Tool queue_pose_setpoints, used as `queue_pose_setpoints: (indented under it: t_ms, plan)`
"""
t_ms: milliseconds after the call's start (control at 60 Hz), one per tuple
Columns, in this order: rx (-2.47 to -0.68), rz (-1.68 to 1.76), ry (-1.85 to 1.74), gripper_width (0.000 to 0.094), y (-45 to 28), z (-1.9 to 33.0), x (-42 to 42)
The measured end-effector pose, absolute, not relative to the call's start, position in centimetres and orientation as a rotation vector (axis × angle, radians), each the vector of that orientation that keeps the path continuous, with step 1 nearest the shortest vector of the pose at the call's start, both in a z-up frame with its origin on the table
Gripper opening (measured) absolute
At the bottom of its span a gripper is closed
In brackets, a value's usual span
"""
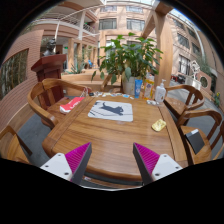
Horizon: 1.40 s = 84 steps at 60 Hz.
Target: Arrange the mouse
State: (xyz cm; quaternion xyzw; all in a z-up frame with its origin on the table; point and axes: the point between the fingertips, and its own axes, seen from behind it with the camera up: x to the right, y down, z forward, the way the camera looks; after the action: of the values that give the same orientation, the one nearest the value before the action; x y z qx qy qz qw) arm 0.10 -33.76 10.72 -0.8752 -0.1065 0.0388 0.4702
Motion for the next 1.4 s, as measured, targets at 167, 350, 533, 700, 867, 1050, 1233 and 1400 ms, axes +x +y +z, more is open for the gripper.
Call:
queue_pose_setpoints:
  t_ms: [167, 350, 533, 700, 867, 1050, 1233, 1400]
  plan:
    - [-2.235, 0.044, -0.152, 0.0852, -30.1, 4.8, 7.5]
    - [-2.233, -0.049, -0.043, 0.0866, -23.3, 2.2, 14.5]
    - [-2.255, -0.042, 0.053, 0.0861, -16.3, -0.1, 17.9]
    - [-2.27, -0.064, 0.096, 0.0847, -11.0, -1.3, 19.8]
    - [-2.28, -0.067, 0.131, 0.0821, -6.9, -1.5, 20.5]
    - [-2.277, -0.079, 0.131, 0.0597, -4.5, -1.6, 20.1]
    - [-2.228, -0.113, 0.111, 0.041, -3.9, -1.5, 19.9]
    - [-2.214, -0.161, 0.108, 0.0358, -4.1, -1.1, 20.0]
